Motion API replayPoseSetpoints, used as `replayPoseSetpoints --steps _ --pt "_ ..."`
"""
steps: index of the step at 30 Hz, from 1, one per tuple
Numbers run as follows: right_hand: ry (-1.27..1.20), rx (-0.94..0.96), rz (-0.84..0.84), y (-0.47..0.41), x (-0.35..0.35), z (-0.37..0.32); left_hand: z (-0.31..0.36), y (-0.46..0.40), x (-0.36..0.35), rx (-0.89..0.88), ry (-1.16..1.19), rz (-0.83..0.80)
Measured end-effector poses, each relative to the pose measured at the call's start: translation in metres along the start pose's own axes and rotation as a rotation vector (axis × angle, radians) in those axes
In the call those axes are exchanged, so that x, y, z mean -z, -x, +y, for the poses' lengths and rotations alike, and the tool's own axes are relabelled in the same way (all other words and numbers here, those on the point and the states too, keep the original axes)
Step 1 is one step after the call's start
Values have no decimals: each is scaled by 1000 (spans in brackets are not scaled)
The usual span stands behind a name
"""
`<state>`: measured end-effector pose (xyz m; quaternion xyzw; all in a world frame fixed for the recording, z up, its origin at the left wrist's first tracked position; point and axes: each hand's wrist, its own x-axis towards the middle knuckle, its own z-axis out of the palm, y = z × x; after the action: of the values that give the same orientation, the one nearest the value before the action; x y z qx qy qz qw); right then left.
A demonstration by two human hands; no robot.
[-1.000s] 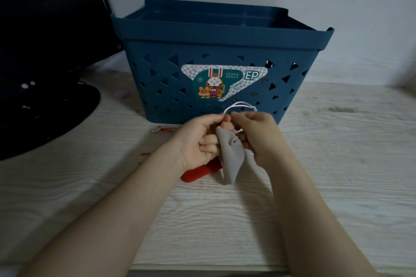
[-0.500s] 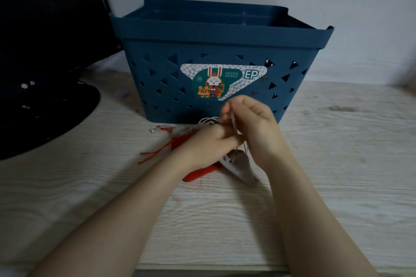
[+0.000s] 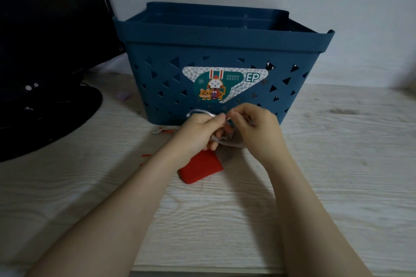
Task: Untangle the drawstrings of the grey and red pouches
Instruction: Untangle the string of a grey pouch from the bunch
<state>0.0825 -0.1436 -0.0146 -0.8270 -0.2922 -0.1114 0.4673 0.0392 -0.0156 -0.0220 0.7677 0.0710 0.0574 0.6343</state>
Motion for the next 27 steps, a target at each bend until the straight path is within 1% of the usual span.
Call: replayPoseSetpoints --steps 4,7,10,12,15,18,20,22,24,27 --pt "-116 3 -58 1 4 -4 0 -1 3 1 160 56" --pt "-206 8 -114 3 5 -6 1 -1 5 -24 199 71" --pt "-259 -36 -86 4 1 -6 1 -2 6 -44 212 28" --pt "-287 -51 -34 3 -2 -6 0 0 5 -63 190 -49" --pt "-282 -57 -23 1 -1 -5 1 2 2 -79 149 -121" --pt "-211 -61 -106 2 3 -1 2 1 2 -97 130 -70" --pt "-168 -53 -104 2 4 1 2 0 4 -111 130 -31" --pt "-191 -54 -119 1 4 2 2 -2 6 -160 105 -1" --pt "-186 -55 -132 1 4 2 2 -2 9 -209 61 3" --pt "-108 -71 -109 1 5 2 1 -1 10 -208 -32 -30"
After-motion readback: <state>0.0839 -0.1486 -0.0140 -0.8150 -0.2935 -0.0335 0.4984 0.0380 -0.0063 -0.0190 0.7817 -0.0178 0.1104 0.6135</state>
